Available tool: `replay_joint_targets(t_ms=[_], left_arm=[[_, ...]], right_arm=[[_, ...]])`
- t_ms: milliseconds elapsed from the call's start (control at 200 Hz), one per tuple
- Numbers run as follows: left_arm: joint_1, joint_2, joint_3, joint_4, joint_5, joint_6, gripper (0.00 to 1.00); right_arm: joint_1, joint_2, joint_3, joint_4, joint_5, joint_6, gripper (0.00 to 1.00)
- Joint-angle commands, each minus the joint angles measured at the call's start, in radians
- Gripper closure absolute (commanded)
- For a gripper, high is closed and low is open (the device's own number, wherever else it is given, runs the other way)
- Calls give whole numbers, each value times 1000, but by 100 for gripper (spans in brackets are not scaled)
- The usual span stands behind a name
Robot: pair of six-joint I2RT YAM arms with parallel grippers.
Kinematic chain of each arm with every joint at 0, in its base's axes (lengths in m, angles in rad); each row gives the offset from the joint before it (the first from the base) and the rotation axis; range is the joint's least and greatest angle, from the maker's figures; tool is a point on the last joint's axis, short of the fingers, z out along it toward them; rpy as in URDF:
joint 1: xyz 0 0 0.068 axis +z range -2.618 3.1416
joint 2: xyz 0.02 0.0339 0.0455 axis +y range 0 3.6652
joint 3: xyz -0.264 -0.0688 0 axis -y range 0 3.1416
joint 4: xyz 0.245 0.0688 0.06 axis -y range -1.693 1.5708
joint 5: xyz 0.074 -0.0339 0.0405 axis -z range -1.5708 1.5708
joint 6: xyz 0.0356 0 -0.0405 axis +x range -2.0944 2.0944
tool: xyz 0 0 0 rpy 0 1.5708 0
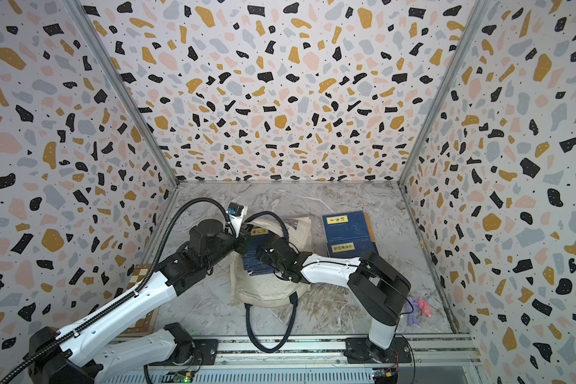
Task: Take out the books from the canvas bag
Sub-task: Pick up the book from the canvas bag.
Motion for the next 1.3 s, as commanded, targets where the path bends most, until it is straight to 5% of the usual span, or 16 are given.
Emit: replay_joint_targets(t_ms=[0, 360, 736, 1036, 1297], left_arm=[[6, -37, 6, 88, 11, 7, 100], [6, -59, -6, 109, 24, 17, 100], [3, -63, -14, 126, 50, 24, 100], [2, -52, -13, 127, 67, 28, 100], [2, -49, -12, 126, 73, 34, 100]], right_arm=[[-23, 34, 9, -30, 21, 79, 29], [12, 35, 5, -14, 131, 152, 28], [-43, 73, 18, 200, 88, -7, 42], [-74, 110, 59, 376, -59, -119, 56], [-94, 96, 73, 467, -107, -170, 59]])
